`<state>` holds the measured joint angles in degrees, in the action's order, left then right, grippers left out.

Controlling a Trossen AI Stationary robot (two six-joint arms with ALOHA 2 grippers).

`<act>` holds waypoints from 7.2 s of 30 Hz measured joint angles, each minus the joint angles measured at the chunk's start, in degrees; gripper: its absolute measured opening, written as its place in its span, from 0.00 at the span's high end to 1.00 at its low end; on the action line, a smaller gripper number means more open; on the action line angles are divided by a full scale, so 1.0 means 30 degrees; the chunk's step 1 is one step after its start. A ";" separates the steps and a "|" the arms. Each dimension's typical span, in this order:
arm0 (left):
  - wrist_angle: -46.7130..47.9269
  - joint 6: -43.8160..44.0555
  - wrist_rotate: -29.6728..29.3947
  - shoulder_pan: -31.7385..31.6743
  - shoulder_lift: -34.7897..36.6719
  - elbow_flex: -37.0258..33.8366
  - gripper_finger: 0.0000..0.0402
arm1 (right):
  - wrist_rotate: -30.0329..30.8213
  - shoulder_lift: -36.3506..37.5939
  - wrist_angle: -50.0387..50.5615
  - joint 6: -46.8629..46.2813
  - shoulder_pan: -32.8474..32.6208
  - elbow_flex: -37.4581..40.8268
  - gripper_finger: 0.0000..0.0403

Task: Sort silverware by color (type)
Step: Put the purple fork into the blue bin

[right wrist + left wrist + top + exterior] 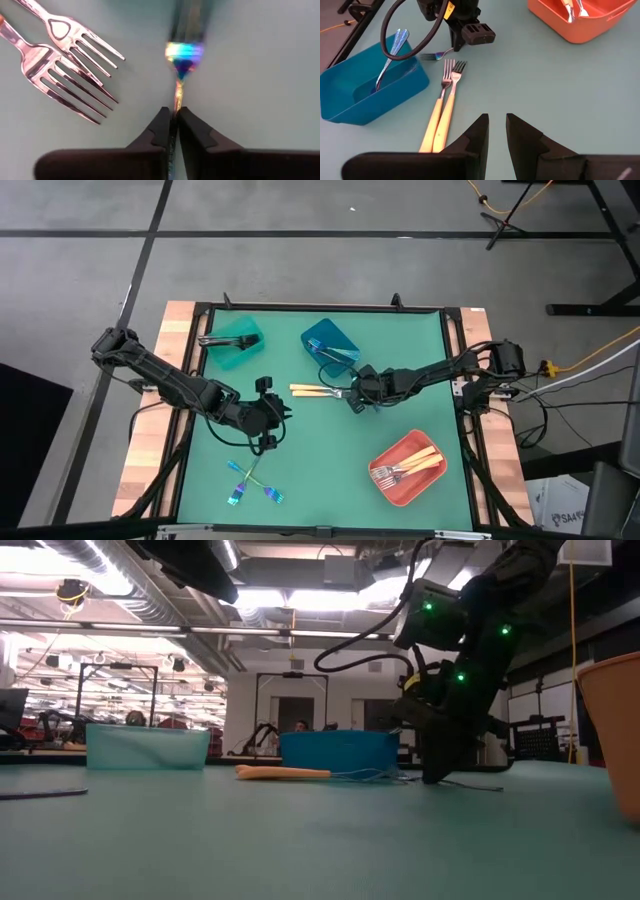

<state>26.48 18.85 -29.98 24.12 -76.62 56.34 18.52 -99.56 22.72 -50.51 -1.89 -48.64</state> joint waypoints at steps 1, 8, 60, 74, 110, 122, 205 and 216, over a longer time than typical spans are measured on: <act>0.0000 0.0000 -0.0007 0.0000 0.0001 0.0000 0.85 | 0.0012 -0.0010 0.0007 0.0013 0.0000 0.0000 0.96; 0.0000 0.0007 -0.0004 0.0000 0.0000 0.0000 0.85 | -0.0290 0.0376 0.0350 0.1570 0.0029 0.0015 0.99; 0.0010 0.0005 -0.0293 0.0002 0.0007 -0.0002 0.85 | -0.5619 0.0589 0.7273 1.3646 0.5284 -1.2379 1.00; 0.0159 0.0007 -0.0290 0.0007 0.0007 -0.0007 0.85 | -0.6046 -0.3801 0.5466 1.5678 0.6540 -1.2692 1.00; 0.0437 0.0028 -0.0274 0.0007 0.0007 -0.0007 0.85 | -0.5879 -0.6001 0.3448 1.5958 0.7643 -1.2619 0.99; 0.0437 0.0191 -0.0095 0.0007 0.0007 -0.0007 0.85 | -0.5887 -0.6115 0.3439 1.5951 0.7635 -1.2619 0.79; 0.3260 2.3690 1.0872 0.4874 -0.7985 0.0044 0.69 | -0.2382 -0.0148 0.5348 1.7007 -0.4488 -1.2619 0.78; 0.3610 2.4206 1.0265 0.4896 -0.7992 0.0007 0.89 | -0.2390 -0.0148 0.5362 1.7022 -0.4488 -1.2619 0.78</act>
<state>37.31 91.47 0.82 38.81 -100.60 56.36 11.35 -100.01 38.81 0.56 -15.35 -86.50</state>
